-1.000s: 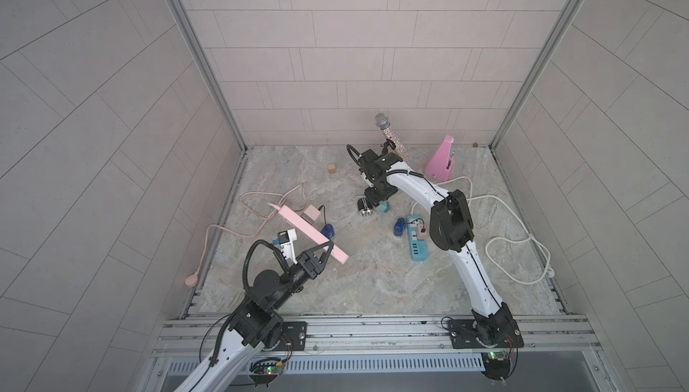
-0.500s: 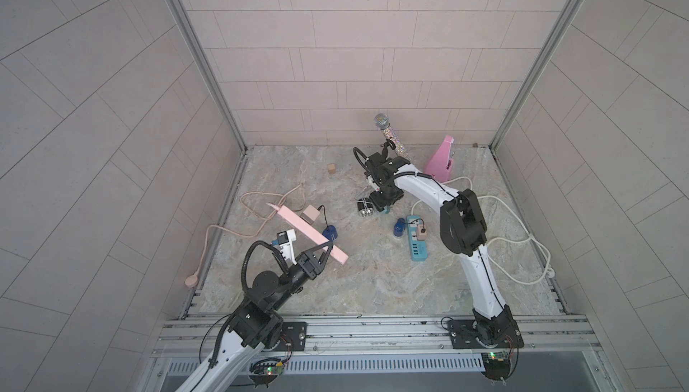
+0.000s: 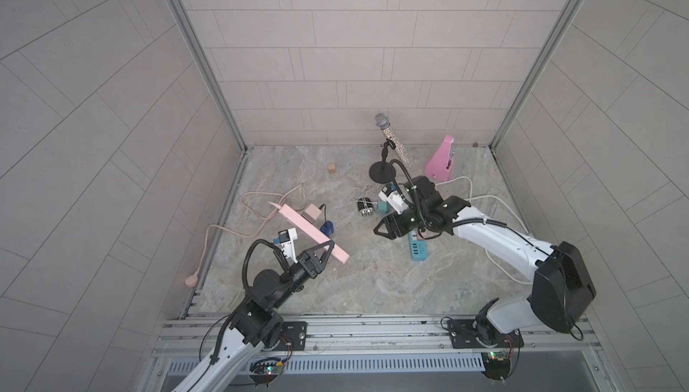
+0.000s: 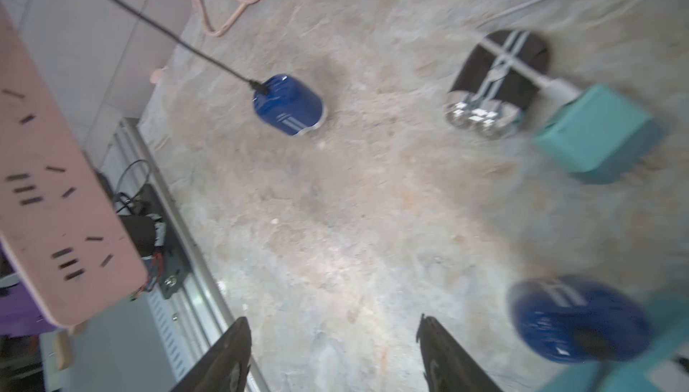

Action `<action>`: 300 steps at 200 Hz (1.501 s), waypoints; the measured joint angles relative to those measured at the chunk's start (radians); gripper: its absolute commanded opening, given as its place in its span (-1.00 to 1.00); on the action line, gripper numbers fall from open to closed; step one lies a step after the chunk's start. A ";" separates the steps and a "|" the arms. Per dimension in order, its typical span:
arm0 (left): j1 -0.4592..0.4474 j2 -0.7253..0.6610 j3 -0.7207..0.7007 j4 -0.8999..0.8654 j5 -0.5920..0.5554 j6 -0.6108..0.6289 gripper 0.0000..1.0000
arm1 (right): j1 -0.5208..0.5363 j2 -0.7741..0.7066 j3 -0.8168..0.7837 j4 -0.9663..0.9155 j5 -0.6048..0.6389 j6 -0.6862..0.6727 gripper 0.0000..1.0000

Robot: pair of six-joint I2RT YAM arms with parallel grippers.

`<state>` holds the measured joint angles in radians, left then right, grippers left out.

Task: Unplug the electric shaver
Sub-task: Place the socket at the center of the board.

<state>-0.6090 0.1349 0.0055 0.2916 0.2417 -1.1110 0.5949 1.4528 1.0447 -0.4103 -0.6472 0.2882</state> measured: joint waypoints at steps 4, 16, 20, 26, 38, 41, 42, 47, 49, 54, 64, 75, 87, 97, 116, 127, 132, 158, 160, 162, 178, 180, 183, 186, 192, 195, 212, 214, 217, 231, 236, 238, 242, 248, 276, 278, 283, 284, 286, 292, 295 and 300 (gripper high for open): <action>0.000 0.002 0.000 0.003 0.000 -0.001 -1.00 | 0.010 0.000 -0.011 0.014 -0.017 0.005 0.50; 0.000 0.005 0.000 0.013 0.001 -0.003 -1.00 | 0.042 -0.001 -0.040 0.061 -0.065 0.019 0.52; 0.000 0.005 0.000 0.016 0.001 -0.004 -1.00 | 0.053 -0.002 -0.050 0.078 -0.080 0.020 0.52; 0.000 0.004 0.000 0.019 0.001 -0.006 -1.00 | 0.069 -0.008 -0.064 0.104 -0.099 0.027 0.53; 0.000 -0.001 0.000 0.021 0.001 -0.008 -1.00 | 0.096 -0.025 -0.095 0.159 -0.137 0.039 0.54; 0.000 -0.002 0.000 0.020 0.001 -0.009 -1.00 | 0.101 -0.031 -0.102 0.174 -0.146 0.042 0.53; 0.000 -0.003 0.000 0.021 0.001 -0.009 -1.00 | 0.103 -0.032 -0.105 0.177 -0.149 0.043 0.53; 0.000 -0.005 0.000 0.021 0.001 -0.011 -1.00 | 0.110 -0.040 -0.118 0.201 -0.166 0.051 0.54; 0.000 -0.006 0.000 0.021 0.001 -0.011 -1.00 | 0.112 -0.043 -0.122 0.210 -0.171 0.053 0.54; 0.000 -0.008 0.000 0.021 0.001 -0.012 -1.00 | 0.115 -0.050 -0.133 0.234 -0.186 0.061 0.54; 0.000 -0.011 0.000 0.024 0.001 -0.016 -1.00 | 0.116 -0.058 -0.155 0.292 -0.215 0.080 0.55; 0.000 -0.013 0.000 0.026 0.001 -0.018 -1.00 | 0.116 -0.060 -0.176 0.354 -0.241 0.100 0.55; 0.000 -0.013 0.000 0.026 0.002 -0.020 -1.00 | 0.115 -0.059 -0.195 0.414 -0.266 0.125 0.56; 0.000 -0.013 0.000 0.026 0.002 -0.023 -1.00 | 0.114 -0.055 -0.204 0.468 -0.291 0.150 0.56; 0.000 -0.015 0.000 0.027 0.002 -0.026 -1.00 | 0.114 -0.029 -0.205 0.589 -0.336 0.207 0.57; 0.000 -0.016 0.000 0.029 0.002 -0.029 -1.00 | 0.114 -0.006 -0.205 0.664 -0.362 0.243 0.59; 0.000 -0.016 0.000 0.031 0.002 -0.031 -1.00 | 0.114 0.006 -0.205 0.699 -0.371 0.262 0.60; 0.000 -0.016 0.000 0.034 0.002 -0.038 -1.00 | 0.114 0.069 -0.201 0.813 -0.406 0.325 0.71; 0.000 -0.016 0.000 0.034 0.002 -0.038 -1.00 | 0.114 0.074 -0.201 0.819 -0.408 0.330 0.71; 0.000 -0.016 0.000 0.034 0.001 -0.038 -1.00 | 0.114 0.076 -0.200 0.824 -0.409 0.331 0.71; 0.000 -0.016 0.000 0.034 0.002 -0.041 -1.00 | 0.114 0.108 -0.200 0.877 -0.426 0.364 0.71; 0.000 -0.016 0.000 0.034 0.001 -0.042 -1.00 | 0.114 0.109 -0.200 0.880 -0.427 0.365 0.71; 0.000 -0.016 0.000 0.034 0.002 -0.042 -1.00 | 0.114 0.114 -0.200 0.888 -0.428 0.371 0.71; 0.000 -0.016 0.000 0.034 0.002 -0.042 -1.00 | 0.114 0.119 -0.200 0.897 -0.431 0.377 0.71; 0.000 -0.016 0.000 0.034 0.002 -0.042 -1.00 | 0.114 0.127 -0.200 0.919 -0.436 0.390 0.72; 0.000 -0.016 0.000 0.034 0.002 -0.042 -1.00 | 0.114 0.130 -0.200 0.926 -0.437 0.394 0.72; 0.000 -0.016 0.000 0.034 0.002 -0.042 -1.00 | 0.117 0.154 -0.200 0.999 -0.452 0.436 0.72; 0.000 -0.016 0.000 0.034 0.002 -0.042 -1.00 | 0.117 0.156 -0.200 1.005 -0.452 0.441 0.72; 0.000 -0.015 0.000 0.035 0.002 -0.042 -1.00 | 0.118 0.161 -0.200 1.021 -0.454 0.452 0.72; 0.000 -0.013 0.000 0.036 0.002 -0.042 -1.00 | 0.124 0.188 -0.198 1.090 -0.469 0.497 0.72; 0.000 -0.012 0.000 0.037 0.002 -0.042 -1.00 | 0.126 0.197 -0.198 1.112 -0.473 0.512 0.72; 0.000 -0.012 0.000 0.037 0.002 -0.042 -1.00 | 0.128 0.203 -0.197 1.125 -0.475 0.521 0.72; 0.000 -0.012 0.000 0.037 0.002 -0.042 -1.00 | 0.130 0.208 -0.197 1.143 -0.478 0.531 0.72; 0.000 -0.012 0.000 0.037 0.002 -0.042 -1.00 | 0.132 0.220 -0.197 1.173 -0.484 0.550 0.72; 0.000 -0.012 0.000 0.039 0.002 -0.042 -1.00 | 0.144 0.271 -0.197 1.305 -0.510 0.642 0.72; 0.000 -0.012 0.000 0.039 0.002 -0.042 -1.00 | 0.145 0.274 -0.197 1.316 -0.512 0.650 0.72; 0.000 -0.012 0.000 0.039 0.002 -0.042 -1.00 | 0.146 0.281 -0.197 1.338 -0.516 0.666 0.72; 0.000 -0.012 0.000 0.039 0.002 -0.042 -1.00 | 0.146 0.282 -0.197 1.342 -0.517 0.668 0.72; 0.000 -0.012 0.000 0.039 0.002 -0.042 -1.00 | 0.147 0.285 -0.197 1.352 -0.518 0.675 0.72; 0.000 -0.012 0.000 0.039 0.002 -0.042 -1.00 | 0.149 0.290 -0.197 1.377 -0.523 0.691 0.72; 0.000 -0.012 0.000 0.039 0.002 -0.042 -1.00 | 0.149 0.293 -0.197 1.387 -0.524 0.698 0.72; 0.000 -0.012 0.000 0.040 0.002 -0.042 -1.00 | 0.151 0.298 -0.197 1.405 -0.528 0.710 0.72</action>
<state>-0.6090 0.1230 0.0055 0.3313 0.2432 -1.1530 0.7464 1.7508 0.8478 0.9951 -1.1748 0.9985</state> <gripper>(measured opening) 0.471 0.858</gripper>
